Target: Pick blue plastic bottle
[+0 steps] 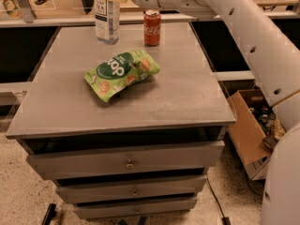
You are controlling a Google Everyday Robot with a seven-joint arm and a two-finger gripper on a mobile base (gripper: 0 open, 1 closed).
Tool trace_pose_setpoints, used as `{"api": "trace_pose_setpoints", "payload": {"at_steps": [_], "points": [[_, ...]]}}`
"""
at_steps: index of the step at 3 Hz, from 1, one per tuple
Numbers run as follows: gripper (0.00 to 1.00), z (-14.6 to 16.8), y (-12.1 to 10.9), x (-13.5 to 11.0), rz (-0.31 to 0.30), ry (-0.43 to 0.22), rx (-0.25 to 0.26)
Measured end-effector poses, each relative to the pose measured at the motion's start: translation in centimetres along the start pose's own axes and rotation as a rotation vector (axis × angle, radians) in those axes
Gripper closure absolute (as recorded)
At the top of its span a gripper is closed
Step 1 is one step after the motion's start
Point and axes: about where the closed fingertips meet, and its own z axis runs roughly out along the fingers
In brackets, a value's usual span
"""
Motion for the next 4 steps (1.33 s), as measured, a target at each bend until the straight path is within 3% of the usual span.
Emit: {"api": "trace_pose_setpoints", "payload": {"at_steps": [1,3,4], "points": [[1.00,-1.01,1.78,-0.12,0.027,0.008,-0.047],[1.00,-0.89,2.41,-0.34,0.012,0.082,-0.030],[1.00,-0.88,2.41,-0.34,0.012,0.082,-0.030]]}}
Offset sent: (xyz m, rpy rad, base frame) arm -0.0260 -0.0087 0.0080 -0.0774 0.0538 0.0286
